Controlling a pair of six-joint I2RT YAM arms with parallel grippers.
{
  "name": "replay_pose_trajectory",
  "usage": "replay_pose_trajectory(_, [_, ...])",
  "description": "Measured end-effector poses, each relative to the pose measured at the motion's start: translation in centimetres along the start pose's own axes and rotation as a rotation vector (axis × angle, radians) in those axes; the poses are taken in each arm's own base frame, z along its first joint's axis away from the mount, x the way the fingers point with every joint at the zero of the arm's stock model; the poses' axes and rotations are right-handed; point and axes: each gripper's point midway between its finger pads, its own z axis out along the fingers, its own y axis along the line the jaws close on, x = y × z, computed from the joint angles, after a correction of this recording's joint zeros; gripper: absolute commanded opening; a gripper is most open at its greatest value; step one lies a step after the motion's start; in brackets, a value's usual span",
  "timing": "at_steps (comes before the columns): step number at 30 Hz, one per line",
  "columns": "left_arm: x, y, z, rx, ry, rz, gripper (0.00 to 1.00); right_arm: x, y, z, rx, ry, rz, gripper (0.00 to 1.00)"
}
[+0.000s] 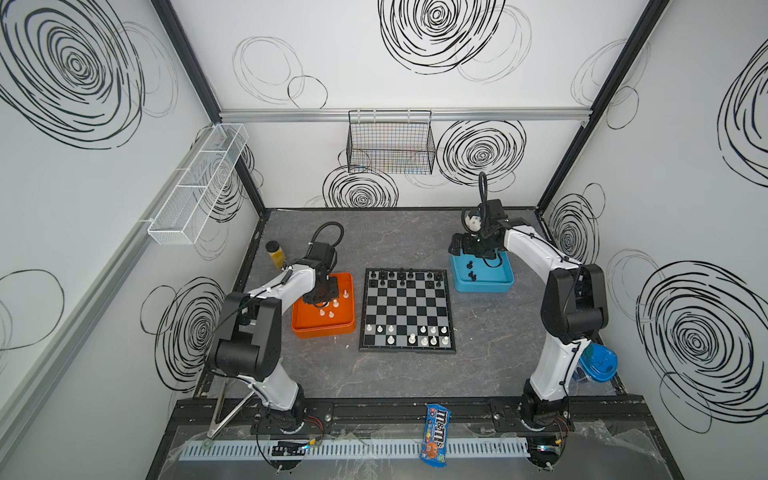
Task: Set up the chess pieces on the board
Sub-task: 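Grasp a white king in the orange tray with the left gripper and lift, then carry the white king with the left gripper over the board's near edge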
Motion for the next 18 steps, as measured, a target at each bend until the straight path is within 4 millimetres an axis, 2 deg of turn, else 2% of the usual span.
replay_pose_trajectory(5, [-1.2, -0.4, -1.7, 0.0, -0.04, 0.011, 0.14, 0.0, 0.7, -0.2, -0.035, -0.002, -0.003, 1.0])
replay_pose_trajectory(10, [-2.2, -1.7, -3.9, 0.011, -0.084, 0.043, 0.14, -0.2, 1.0, -0.6, -0.051, -0.015, -0.007, 1.0])
replay_pose_trajectory(15, [-2.7, -4.1, -6.3, 0.033, -0.128, 0.105, 0.14, 0.0, 1.0, -0.5, -0.053, -0.013, -0.007, 1.0])
replay_pose_trajectory(18, [-2.4, -6.3, -8.0, 0.059, -0.153, 0.159, 0.15, 0.0, 1.0, -0.5, -0.053, -0.014, -0.008, 1.0])
